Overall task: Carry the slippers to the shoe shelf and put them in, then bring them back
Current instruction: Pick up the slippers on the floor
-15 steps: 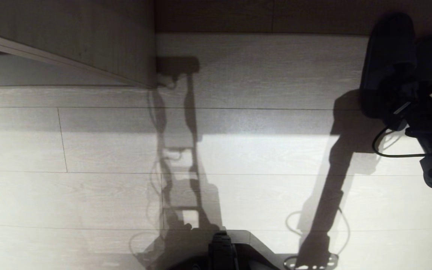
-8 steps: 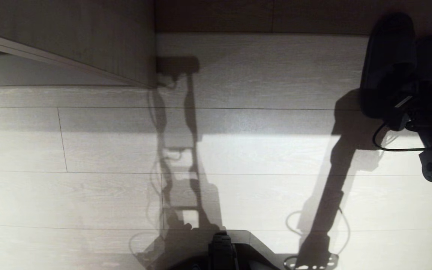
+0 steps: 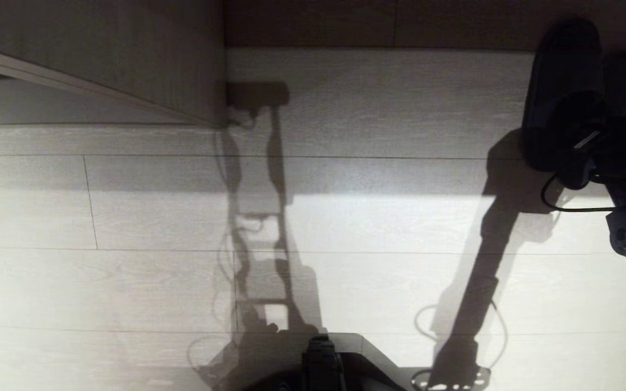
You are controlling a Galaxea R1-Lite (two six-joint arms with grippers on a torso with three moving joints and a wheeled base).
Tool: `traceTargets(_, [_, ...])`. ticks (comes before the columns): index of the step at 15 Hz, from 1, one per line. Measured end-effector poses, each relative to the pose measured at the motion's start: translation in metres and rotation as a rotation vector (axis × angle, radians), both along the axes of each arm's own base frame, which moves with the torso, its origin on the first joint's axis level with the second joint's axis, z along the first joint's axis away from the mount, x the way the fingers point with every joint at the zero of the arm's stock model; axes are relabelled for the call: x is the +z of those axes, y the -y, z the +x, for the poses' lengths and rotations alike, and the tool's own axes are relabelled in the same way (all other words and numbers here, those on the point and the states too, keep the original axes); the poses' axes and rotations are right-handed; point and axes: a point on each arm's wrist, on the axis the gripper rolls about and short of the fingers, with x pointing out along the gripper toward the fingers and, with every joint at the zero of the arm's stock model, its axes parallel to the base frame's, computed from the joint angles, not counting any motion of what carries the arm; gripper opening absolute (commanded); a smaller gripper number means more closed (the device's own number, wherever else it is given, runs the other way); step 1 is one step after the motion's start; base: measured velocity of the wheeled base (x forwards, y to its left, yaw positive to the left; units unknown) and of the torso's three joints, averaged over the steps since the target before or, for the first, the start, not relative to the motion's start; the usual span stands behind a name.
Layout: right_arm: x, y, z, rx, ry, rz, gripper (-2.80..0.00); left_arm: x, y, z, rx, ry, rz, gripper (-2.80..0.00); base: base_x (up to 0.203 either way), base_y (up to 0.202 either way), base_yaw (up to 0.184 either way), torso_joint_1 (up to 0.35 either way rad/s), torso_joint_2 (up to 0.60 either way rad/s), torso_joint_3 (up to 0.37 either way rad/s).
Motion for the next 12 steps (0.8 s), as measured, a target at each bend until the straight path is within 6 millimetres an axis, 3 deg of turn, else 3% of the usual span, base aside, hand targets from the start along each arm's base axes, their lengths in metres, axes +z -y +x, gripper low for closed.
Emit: traceTargets(12, [0.013,0.007,0.012,0.016,0.037,-0.030,0.00,0.000,0.000,0.000,0.000,0.000,0.000,-2.80,0.000,0.000,0.000,0.000,0.00,0.000])
